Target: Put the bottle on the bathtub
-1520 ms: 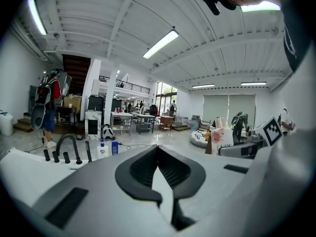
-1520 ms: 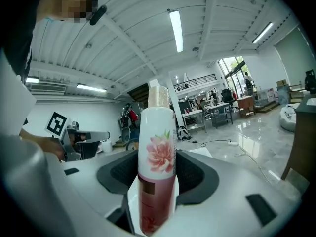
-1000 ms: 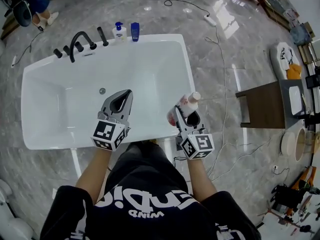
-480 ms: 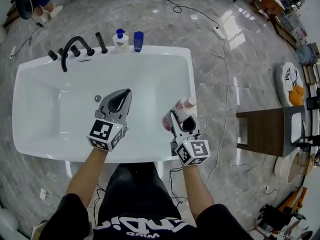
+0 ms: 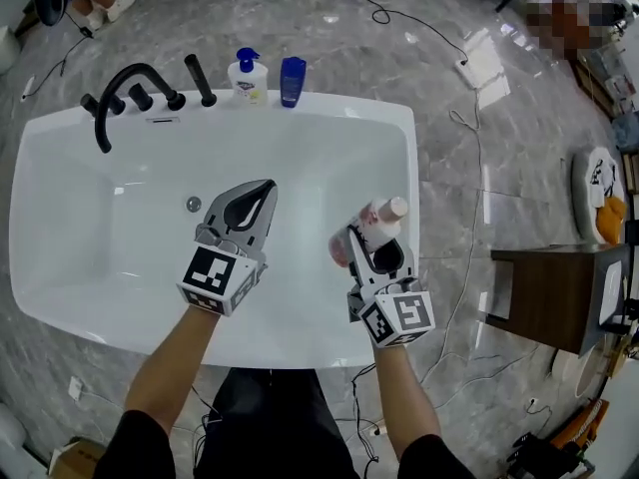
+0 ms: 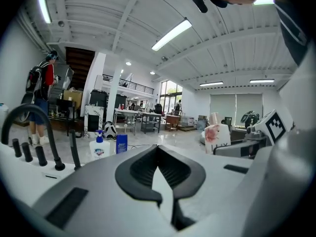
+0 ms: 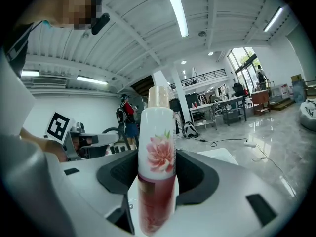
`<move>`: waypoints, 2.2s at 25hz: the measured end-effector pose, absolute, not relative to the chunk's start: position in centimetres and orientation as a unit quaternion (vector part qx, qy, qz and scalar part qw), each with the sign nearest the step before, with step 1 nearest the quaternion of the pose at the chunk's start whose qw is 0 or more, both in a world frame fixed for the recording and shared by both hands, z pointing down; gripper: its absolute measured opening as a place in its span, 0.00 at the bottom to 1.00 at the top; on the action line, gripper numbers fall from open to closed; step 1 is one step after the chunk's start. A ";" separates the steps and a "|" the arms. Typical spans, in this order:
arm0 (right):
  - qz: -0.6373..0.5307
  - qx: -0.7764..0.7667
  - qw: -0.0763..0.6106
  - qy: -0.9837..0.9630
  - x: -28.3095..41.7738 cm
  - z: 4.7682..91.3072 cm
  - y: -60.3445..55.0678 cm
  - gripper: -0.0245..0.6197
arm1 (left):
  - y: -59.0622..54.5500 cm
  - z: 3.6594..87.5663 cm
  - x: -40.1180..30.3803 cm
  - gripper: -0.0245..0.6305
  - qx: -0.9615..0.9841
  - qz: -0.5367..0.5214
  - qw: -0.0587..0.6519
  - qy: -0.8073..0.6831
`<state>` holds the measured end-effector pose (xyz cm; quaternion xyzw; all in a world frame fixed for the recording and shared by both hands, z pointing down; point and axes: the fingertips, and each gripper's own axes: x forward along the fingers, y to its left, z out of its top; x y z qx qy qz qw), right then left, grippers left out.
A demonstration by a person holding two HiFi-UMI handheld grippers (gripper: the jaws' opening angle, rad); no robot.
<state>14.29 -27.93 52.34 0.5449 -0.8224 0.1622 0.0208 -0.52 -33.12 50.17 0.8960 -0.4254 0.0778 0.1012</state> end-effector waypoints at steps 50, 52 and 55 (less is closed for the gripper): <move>0.023 0.569 0.067 -0.819 14.4 64.2 -62.9 0.41 | -46.4 68.3 5.2 0.05 0.899 0.081 0.159 -0.399; 0.030 0.572 0.058 -0.818 14.6 64.4 -62.7 0.41 | -46.2 68.9 5.0 0.05 0.896 0.085 0.167 -0.402; 0.030 0.570 0.061 -0.819 14.6 64.6 -62.3 0.41 | -45.6 69.5 5.1 0.05 0.894 0.088 0.177 -0.401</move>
